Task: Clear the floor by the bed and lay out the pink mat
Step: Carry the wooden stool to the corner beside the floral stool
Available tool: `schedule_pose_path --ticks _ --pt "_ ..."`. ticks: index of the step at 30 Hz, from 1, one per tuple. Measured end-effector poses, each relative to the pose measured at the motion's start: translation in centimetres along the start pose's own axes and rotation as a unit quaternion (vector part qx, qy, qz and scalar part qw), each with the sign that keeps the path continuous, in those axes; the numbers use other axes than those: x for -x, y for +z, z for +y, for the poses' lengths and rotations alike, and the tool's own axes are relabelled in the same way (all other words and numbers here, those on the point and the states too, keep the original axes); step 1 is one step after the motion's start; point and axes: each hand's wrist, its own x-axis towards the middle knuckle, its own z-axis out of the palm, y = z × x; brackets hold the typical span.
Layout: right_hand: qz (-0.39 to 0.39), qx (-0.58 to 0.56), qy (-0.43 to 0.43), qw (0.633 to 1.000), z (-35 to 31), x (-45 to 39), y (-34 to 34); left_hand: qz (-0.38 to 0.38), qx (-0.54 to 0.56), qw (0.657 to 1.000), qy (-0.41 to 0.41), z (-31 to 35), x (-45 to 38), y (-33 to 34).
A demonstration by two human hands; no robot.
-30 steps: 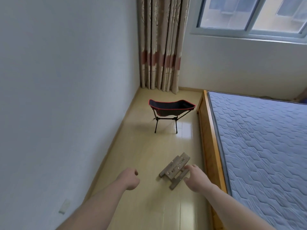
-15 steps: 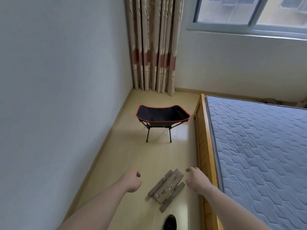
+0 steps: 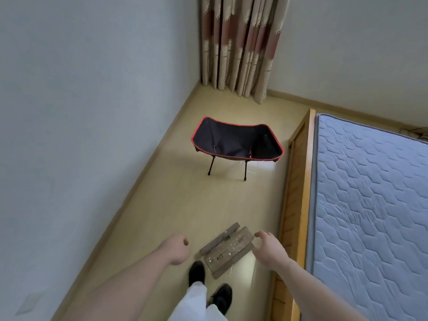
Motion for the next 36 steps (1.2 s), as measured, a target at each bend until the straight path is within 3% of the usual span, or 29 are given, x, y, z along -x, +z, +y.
schedule_pose_path --ticks 7,12,21,28,36 --pt "-0.02 -0.018 0.025 0.999 1.5 -8.4 0.1 -0.021 0.037 0.999 0.009 2.8 -9.7 1.6" --pt "-0.05 -0.01 0.049 0.997 4.2 -16.1 2.9 -0.046 0.047 0.997 -0.03 1.8 -16.8 6.8" --pt "-0.077 -0.017 0.067 0.995 11.5 -33.1 14.4 -0.097 0.073 0.985 -0.122 -4.1 -30.3 21.6" --pt "-0.073 -0.004 0.106 0.992 18.5 -43.9 23.2 -0.135 0.199 0.946 -0.217 -6.4 -39.0 32.6" --pt "-0.083 -0.024 0.138 0.987 21.7 -50.0 27.3 -0.167 0.333 0.881 -0.292 -5.7 -45.0 35.4"
